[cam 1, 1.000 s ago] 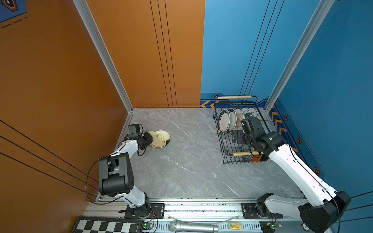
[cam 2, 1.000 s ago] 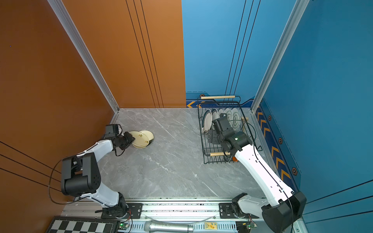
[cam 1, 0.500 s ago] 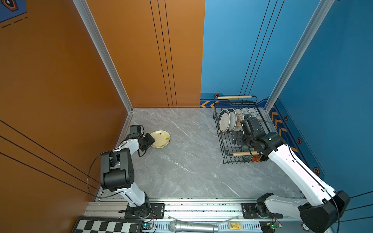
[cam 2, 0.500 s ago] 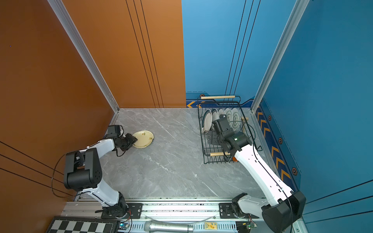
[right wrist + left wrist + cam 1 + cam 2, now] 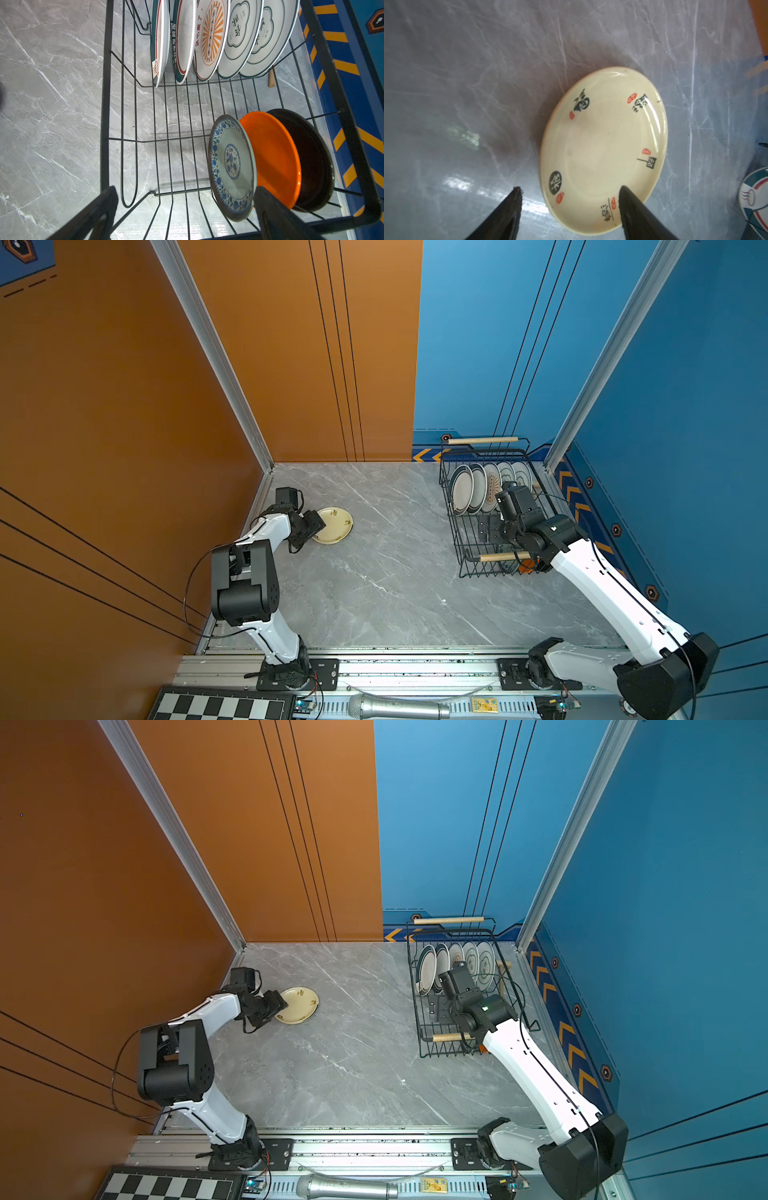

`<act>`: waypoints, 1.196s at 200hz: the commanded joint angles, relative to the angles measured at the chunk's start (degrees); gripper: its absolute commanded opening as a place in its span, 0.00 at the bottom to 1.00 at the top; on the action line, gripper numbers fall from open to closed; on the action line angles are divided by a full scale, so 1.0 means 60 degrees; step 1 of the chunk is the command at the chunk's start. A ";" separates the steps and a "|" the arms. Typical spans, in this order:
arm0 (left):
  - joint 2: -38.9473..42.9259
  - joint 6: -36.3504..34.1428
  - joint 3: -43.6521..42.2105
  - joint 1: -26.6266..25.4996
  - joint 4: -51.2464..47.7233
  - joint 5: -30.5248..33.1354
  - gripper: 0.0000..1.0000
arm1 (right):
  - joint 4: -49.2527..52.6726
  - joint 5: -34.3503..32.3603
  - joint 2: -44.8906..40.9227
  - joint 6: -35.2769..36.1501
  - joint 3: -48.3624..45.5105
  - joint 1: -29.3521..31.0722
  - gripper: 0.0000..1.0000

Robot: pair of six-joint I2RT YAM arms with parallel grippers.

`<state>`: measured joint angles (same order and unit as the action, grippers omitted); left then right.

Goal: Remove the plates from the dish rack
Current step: 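Lay the plate onto the cream floral plate with the left gripper, then release the plate with the left gripper while the right gripper descends into the rack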

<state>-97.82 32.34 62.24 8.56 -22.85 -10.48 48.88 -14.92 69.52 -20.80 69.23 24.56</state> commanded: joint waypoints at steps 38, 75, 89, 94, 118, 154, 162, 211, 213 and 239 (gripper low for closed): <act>0.2263 -0.0145 -0.0431 -0.0050 -0.1636 0.0867 0.85 | -0.0106 0.0873 0.0177 0.0097 0.0017 -0.1228 1.00; 0.4253 -0.0155 -0.0885 -0.0252 -0.2162 0.0872 0.98 | 0.0511 0.1363 0.0942 0.0210 0.0544 -0.1960 1.00; 0.4858 -0.0124 -0.1045 -0.0279 -0.2287 0.0957 0.98 | 0.0734 0.1212 0.1145 0.0310 0.0692 -0.2108 1.00; 0.5073 -0.0129 -0.1108 -0.0276 -0.2304 0.0924 0.98 | 0.0802 0.1192 0.1216 0.0344 0.0721 -0.2167 1.00; 0.5745 -0.0166 -0.1389 -0.0356 -0.2291 0.0835 0.98 | 0.1018 0.1245 0.1554 0.0558 0.0831 -0.2370 1.00; 0.6224 -0.0177 -0.1523 -0.0556 -0.2282 0.1039 0.98 | 0.1132 0.1629 0.1833 0.0832 0.0584 -0.2438 1.00; 0.6268 -0.0083 -0.1512 -0.0588 -0.2284 0.1080 0.98 | 0.1139 0.1688 0.1860 0.0955 0.0512 -0.2439 1.00; 0.6015 0.0534 -0.1394 -0.1760 -0.2380 0.1963 0.98 | 0.1272 0.1932 0.2010 0.1136 0.0178 -0.2534 0.99; 0.5997 0.0548 -0.1386 -0.1803 -0.2389 0.2010 0.98 | 0.1279 0.1941 0.2016 0.1137 0.0180 -0.2546 0.99; 0.5845 0.0691 -0.1386 -0.2138 -0.2358 0.1952 0.98 | 0.1273 0.2223 0.2149 0.1179 0.0096 -0.2642 0.93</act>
<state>-61.93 34.72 53.63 -2.90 -35.68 -1.45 54.35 -3.75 81.41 -14.76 70.74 9.45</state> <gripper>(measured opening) 0.978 0.954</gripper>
